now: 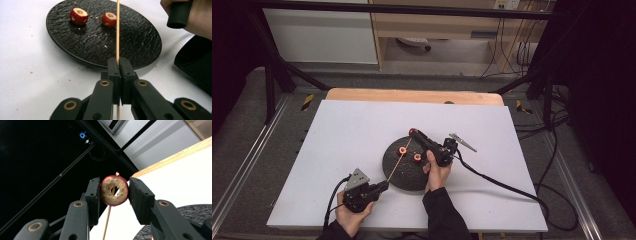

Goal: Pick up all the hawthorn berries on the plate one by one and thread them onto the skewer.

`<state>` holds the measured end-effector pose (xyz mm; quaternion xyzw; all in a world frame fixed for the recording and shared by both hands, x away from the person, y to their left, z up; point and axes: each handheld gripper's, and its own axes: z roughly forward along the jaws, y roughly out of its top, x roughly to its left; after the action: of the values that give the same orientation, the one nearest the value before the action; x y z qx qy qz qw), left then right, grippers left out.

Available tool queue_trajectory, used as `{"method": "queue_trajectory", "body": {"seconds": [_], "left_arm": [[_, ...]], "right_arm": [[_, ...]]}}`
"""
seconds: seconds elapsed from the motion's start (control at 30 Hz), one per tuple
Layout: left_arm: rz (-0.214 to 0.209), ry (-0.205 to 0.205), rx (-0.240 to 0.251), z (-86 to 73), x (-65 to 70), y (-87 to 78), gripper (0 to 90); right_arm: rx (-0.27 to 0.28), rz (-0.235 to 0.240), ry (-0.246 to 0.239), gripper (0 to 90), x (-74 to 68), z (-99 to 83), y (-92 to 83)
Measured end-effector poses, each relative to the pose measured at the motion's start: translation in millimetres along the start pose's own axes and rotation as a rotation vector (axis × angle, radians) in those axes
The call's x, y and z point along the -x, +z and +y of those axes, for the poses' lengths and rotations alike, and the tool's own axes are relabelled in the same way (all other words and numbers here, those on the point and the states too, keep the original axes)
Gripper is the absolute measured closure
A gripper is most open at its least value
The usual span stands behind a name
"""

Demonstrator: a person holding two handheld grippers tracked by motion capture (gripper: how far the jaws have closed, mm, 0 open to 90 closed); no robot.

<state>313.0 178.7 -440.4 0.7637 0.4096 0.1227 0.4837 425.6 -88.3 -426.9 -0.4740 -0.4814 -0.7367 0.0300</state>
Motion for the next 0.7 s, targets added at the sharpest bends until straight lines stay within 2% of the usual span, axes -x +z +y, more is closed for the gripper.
{"method": "queue_trajectory", "body": {"seconds": [0.23,0.4,0.57,0.7], "left_arm": [[0.002,0.011,0.007,0.7,2.1,-1.0,88.8],[-0.007,-0.002,0.019,0.5,5.0,0.0,88.8],[-0.008,-0.027,0.025,-0.5,8.0,-0.7,88.8],[-0.002,-0.047,0.035,-0.6,11.1,0.7,88.8]], "right_arm": [[-0.004,0.016,0.010,62.9,-3.1,1.4,-2.0],[0.007,0.024,0.009,63.1,-3.1,2.0,-2.1],[0.048,0.025,-0.003,63.2,-3.9,5.7,-2.0],[0.047,0.030,-0.005,63.2,-2.5,2.7,-1.8]]}}
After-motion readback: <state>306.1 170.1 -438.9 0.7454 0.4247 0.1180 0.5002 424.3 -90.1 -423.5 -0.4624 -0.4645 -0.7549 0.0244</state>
